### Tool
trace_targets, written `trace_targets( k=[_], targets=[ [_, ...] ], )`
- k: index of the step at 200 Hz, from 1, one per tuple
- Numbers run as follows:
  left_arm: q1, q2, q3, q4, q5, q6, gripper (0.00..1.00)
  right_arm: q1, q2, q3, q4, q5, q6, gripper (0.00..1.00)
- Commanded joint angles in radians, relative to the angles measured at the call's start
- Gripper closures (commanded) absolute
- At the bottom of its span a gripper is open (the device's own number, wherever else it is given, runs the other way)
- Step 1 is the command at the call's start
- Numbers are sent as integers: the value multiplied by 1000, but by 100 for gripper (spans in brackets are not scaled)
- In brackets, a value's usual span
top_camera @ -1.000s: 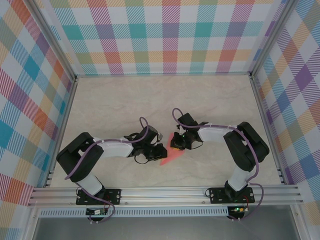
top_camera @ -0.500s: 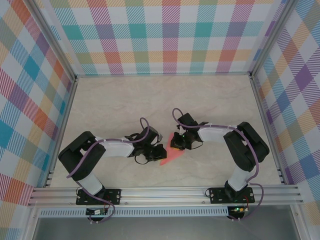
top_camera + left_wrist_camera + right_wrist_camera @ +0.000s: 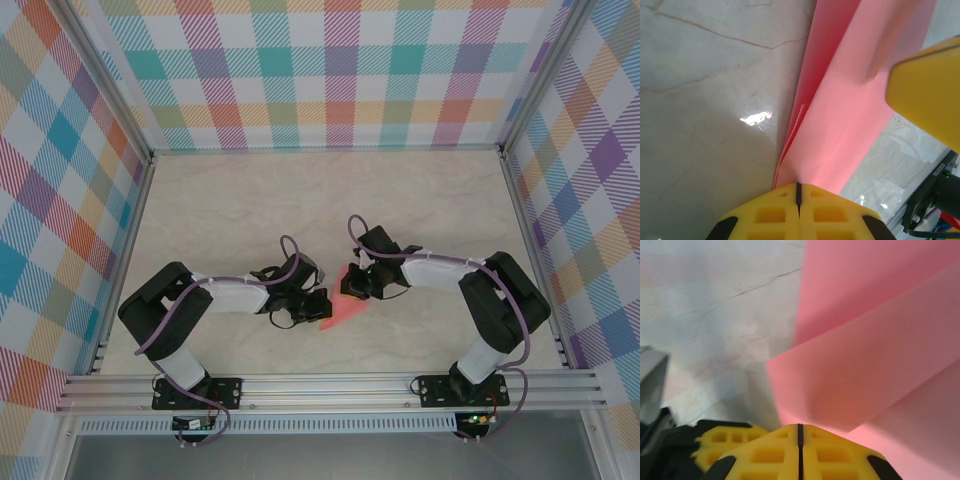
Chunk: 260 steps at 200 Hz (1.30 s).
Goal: Fold a paper plane with a square sheet of paper (pick it up from the middle)
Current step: Fourth fold the wing at the center of the table.
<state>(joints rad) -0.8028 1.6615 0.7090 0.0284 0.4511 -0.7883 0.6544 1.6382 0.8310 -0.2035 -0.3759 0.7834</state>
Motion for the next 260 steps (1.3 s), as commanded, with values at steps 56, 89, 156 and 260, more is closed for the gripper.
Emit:
trace_targets(
  k=[56,89,156,260],
  targets=[
    [-8,29,-5,-109,-23,27,98,63,67,-24,50,-23,62,95],
    [-9,23,-3,-111,-25,27,99,63,82,-46,11,22,66,95],
    [-9,-27,26,-80,17,12,95,63,94,-79,-26,71,66,95],
    [-20,-65,-15,-115,54,-34,91,65,126,-70,-22,75,76,95]
  ],
)
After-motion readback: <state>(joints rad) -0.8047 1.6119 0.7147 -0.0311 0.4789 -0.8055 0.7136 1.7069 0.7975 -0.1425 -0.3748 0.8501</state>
